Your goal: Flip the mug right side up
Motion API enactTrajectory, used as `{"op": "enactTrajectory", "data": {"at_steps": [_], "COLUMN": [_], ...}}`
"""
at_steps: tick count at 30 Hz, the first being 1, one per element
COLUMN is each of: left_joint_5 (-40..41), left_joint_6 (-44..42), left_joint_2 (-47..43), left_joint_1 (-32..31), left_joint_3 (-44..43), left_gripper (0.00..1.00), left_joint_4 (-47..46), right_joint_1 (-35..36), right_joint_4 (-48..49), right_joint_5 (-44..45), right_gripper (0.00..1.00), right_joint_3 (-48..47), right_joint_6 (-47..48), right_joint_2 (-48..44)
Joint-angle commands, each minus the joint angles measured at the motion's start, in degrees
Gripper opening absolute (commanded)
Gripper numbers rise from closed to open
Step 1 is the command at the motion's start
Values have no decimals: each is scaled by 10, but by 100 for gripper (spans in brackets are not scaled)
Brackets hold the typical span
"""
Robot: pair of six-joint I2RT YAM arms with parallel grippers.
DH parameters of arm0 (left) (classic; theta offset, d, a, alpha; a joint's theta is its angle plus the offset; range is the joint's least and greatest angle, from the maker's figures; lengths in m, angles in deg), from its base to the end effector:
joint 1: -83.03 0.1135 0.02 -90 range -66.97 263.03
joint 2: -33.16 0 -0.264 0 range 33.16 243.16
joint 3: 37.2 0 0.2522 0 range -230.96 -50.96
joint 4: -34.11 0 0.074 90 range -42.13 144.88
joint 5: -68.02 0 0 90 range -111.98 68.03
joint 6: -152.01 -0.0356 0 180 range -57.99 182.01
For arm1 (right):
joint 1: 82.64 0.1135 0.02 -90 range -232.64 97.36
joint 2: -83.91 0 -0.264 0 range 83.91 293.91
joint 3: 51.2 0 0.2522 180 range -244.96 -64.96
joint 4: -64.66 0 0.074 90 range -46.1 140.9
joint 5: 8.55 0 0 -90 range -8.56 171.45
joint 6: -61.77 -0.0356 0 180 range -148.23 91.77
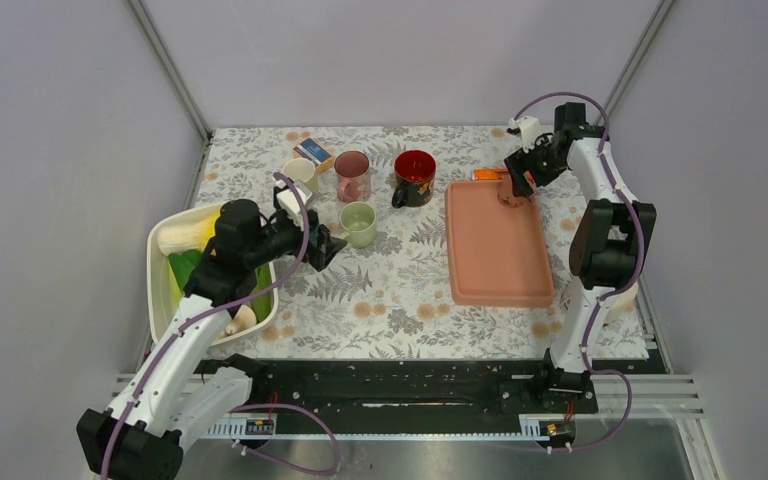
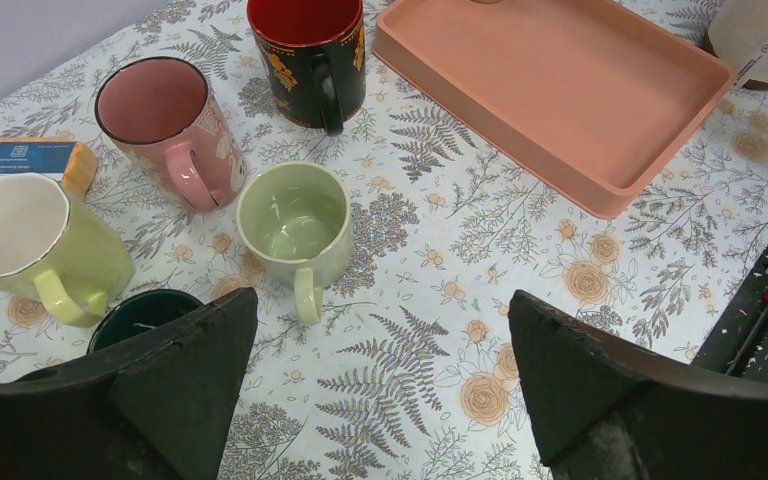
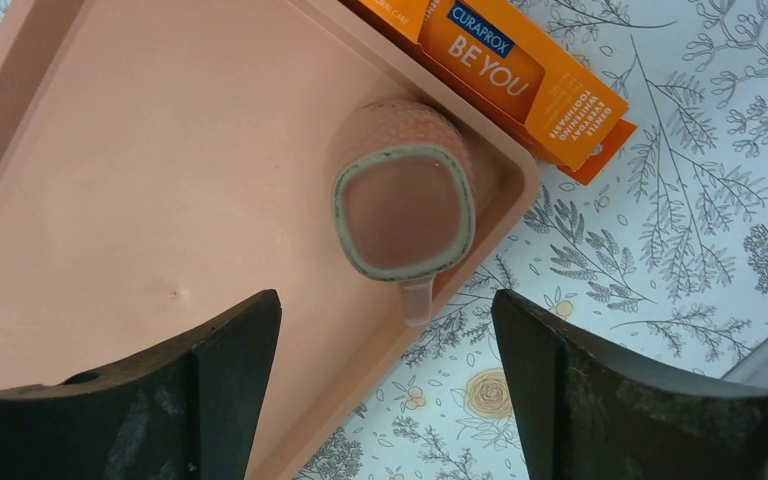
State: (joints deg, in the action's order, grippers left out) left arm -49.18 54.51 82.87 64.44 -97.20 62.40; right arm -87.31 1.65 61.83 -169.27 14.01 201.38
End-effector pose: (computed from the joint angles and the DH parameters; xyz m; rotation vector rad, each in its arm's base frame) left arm 0.1824 -0.0785 0.3273 0.7388 1.7392 -0.5788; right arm 0.4433 -0.0242 0.2551 -0.9287 2.3924 0.1561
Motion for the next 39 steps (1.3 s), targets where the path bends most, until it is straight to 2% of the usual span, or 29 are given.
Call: {"op": "enactTrajectory", "data": {"at_steps": [1, 8, 13, 29, 37, 39], "left_joint_5": [-21, -27, -29, -45, -51, -52], "left_joint_6": [-2, 1, 4, 9, 12, 13], "left_joint_2": [1, 3, 6, 4, 5, 5], "left_joint_1": [6, 9, 12, 19, 22, 22], "left_joint_3": [-1, -3, -3, -3, -3, -3], "left_gripper": [99, 99, 99, 99, 99, 99], "left_joint_4": [-24, -24, -25, -25, -25, -25], "right_joint_1": [2, 2, 2, 2, 2, 3], "right_joint_4": [-8, -7, -8, -27, 21, 40], "right_joint_5": [-28, -43, -59, -49, -22, -11], "right_gripper": [85, 78, 70, 60, 40, 37], "right_joint_3": [-26, -1, 7, 23, 24, 30], "right_joint_6": [3, 17, 10, 24, -37, -49], "right_joint_2": [10, 11, 12, 19, 14, 10]}}
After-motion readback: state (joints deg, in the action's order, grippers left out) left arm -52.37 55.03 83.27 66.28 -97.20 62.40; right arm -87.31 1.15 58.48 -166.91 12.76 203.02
